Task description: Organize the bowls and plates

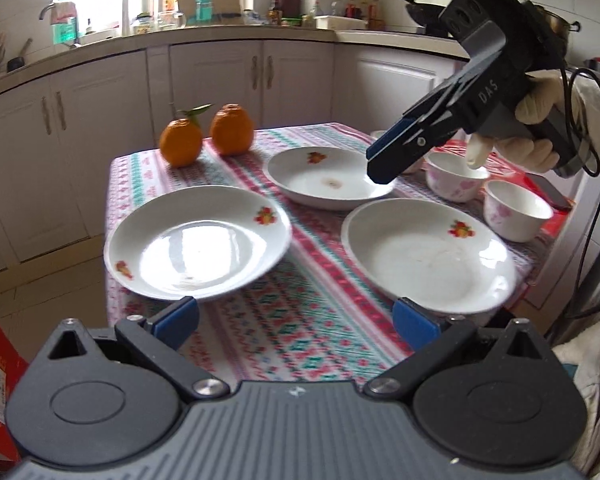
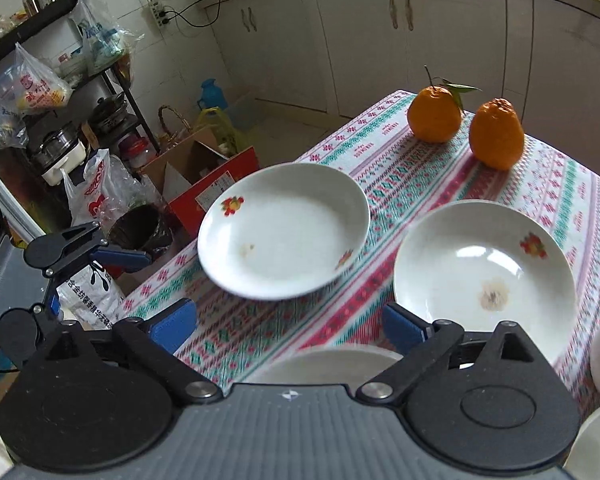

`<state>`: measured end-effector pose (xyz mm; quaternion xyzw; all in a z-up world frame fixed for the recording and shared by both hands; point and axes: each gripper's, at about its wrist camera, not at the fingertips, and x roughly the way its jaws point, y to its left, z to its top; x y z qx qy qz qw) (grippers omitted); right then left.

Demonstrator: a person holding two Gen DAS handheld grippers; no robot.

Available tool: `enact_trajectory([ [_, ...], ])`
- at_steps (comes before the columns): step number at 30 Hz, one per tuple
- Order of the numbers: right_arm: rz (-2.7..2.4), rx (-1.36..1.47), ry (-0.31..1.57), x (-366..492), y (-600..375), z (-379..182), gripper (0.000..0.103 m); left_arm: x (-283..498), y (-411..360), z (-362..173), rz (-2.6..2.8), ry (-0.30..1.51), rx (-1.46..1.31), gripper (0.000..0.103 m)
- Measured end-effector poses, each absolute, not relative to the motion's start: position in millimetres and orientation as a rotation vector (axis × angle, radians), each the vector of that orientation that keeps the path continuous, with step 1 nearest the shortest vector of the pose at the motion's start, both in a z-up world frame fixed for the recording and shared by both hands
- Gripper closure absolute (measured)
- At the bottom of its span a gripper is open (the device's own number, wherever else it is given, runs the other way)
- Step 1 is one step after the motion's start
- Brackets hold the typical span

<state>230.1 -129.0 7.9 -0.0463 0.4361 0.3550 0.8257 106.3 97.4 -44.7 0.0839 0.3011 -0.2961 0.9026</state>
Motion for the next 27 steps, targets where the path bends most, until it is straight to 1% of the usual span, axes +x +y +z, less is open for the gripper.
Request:
enact_trajectory([
  [2,0.738,-0.103,0.915,213,-138,8,0.002,97,86,-47,-0.631,0.623,0.187,0.001],
  [3,0.730,-0.099,0.910,207,-143,8,0.000,94,81,-49,-0.643,0.628,0.191,0.001],
  [12,0.637,-0.004,0.937,172,-196,-12,0.000,74,39,-69,-0.712,0.634,0.228,0.001],
  [18,0.566,0.061,0.987,175,-223,-31,0.000,79,19,-81,-0.728,0.654,0.243,0.001],
  [27,0.546,0.043,1.065,190,-224,-50,0.000,87,7,-91,-0.743,0.681,0.253,0.001],
])
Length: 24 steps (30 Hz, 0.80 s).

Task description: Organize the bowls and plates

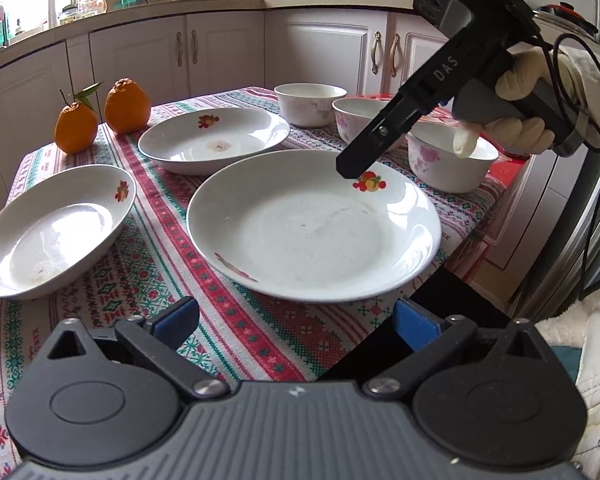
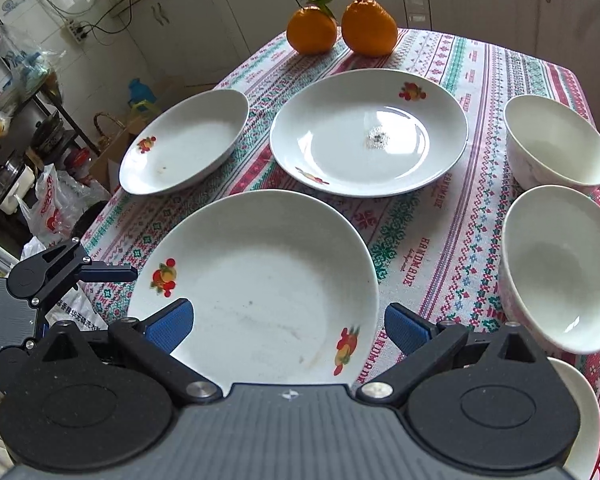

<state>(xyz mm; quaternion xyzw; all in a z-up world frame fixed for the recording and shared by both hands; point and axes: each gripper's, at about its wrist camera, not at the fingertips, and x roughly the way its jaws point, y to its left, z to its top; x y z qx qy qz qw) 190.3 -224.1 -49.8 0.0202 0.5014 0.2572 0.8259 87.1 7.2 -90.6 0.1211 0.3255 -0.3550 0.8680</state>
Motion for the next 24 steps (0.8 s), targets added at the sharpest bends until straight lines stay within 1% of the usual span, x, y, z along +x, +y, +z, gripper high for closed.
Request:
enact_trajectory([
  [3,0.547,0.038,1.085,198,-224,-55,0.001,89,5,-92,-0.746,0.682,0.263,0.001],
  [5,0.546,0.040,1.097,203,-225,-58,0.003,90,4,-93,-0.750,0.684,0.263,0.001],
  [8,0.551,0.040,1.111,210,-225,-60,0.013,91,2,-94,-0.759,0.686,0.265,0.001],
  [9,0.556,0.042,1.116,212,-225,-61,0.018,92,1,-95,-0.757,0.685,0.268,0.001],
  [13,0.570,0.071,1.141,219,-227,-66,0.025,93,0,-95,-0.762,0.681,0.270,0.001],
  [19,0.584,0.085,1.162,225,-229,-71,0.031,96,-1,-94,-0.773,0.678,0.272,0.001],
  [24,0.601,0.110,1.169,228,-233,-72,0.031,98,-4,-96,-0.789,0.681,0.280,0.001],
])
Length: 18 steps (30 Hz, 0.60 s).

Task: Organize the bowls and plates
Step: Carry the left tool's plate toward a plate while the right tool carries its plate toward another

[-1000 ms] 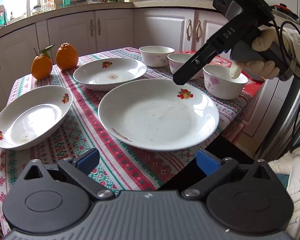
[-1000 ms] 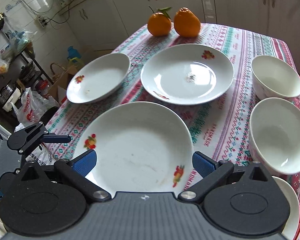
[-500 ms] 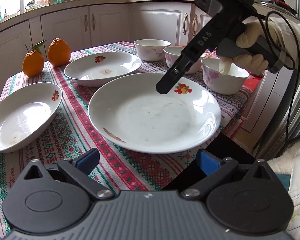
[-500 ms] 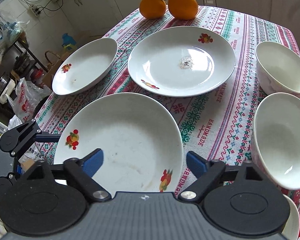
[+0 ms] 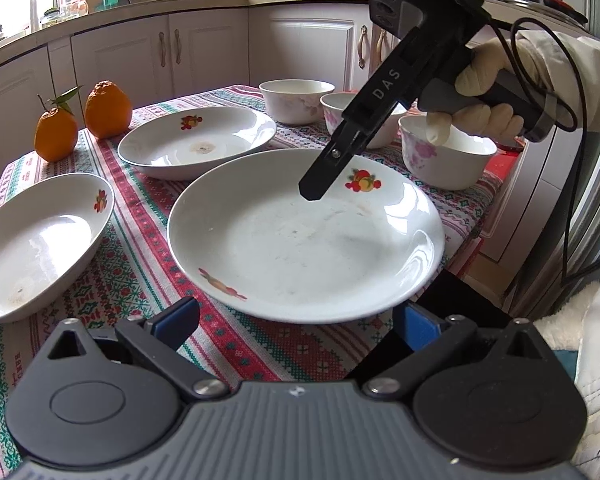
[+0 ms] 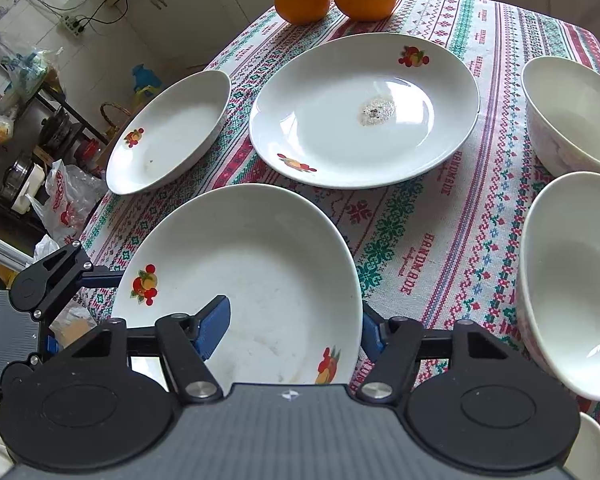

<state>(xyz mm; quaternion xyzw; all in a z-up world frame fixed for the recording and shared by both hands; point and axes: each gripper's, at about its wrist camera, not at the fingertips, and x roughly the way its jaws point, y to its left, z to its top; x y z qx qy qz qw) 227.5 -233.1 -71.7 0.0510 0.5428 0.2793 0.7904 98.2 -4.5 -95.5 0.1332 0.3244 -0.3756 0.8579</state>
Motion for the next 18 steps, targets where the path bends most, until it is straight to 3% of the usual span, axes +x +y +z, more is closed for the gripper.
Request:
enact_trajectory([
  [18,0.634,0.109,1.163,229.2,-236.3,-72.1,0.034,102.9,-9.5,-97.0,-0.825,0.683,0.298,0.001],
])
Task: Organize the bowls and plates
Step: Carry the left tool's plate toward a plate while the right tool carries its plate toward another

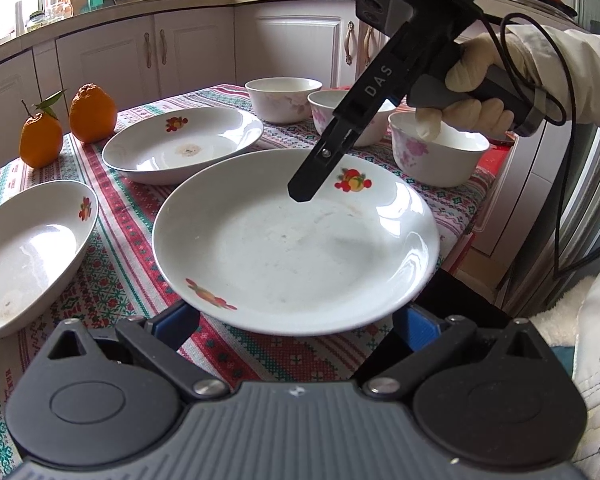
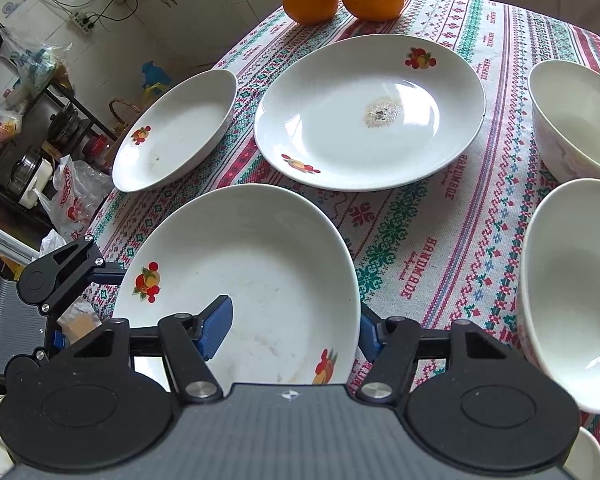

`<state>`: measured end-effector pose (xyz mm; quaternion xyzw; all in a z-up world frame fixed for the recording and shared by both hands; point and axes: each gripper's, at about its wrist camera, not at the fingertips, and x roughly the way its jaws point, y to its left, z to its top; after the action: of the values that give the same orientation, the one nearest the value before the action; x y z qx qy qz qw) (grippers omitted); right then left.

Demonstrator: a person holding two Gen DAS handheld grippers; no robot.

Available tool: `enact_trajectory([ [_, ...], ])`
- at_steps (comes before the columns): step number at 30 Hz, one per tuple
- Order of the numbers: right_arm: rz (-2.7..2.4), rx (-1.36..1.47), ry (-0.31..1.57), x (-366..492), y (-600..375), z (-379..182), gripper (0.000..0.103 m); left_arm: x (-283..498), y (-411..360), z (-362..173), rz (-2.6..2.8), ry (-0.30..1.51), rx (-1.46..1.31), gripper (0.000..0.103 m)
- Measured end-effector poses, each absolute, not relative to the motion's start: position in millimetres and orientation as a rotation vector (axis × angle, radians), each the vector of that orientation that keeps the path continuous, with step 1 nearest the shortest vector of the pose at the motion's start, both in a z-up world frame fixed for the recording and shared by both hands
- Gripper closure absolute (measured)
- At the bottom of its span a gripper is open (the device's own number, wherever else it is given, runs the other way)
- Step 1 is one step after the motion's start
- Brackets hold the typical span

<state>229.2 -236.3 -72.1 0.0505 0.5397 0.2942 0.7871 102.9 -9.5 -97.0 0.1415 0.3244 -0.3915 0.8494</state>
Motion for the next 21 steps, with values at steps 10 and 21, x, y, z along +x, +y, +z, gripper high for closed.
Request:
enact_trajectory([
  [10,0.649,0.147,1.171,231.9,-240.3,-72.7,0.033,104.5,-9.0,-97.4,-0.834,0.688,0.305,0.001],
  [21,0.667,0.192,1.189,233.5,-241.8,-73.8,0.033,104.5,-5.6,-95.2,-0.835,0.697,0.320,0.001],
])
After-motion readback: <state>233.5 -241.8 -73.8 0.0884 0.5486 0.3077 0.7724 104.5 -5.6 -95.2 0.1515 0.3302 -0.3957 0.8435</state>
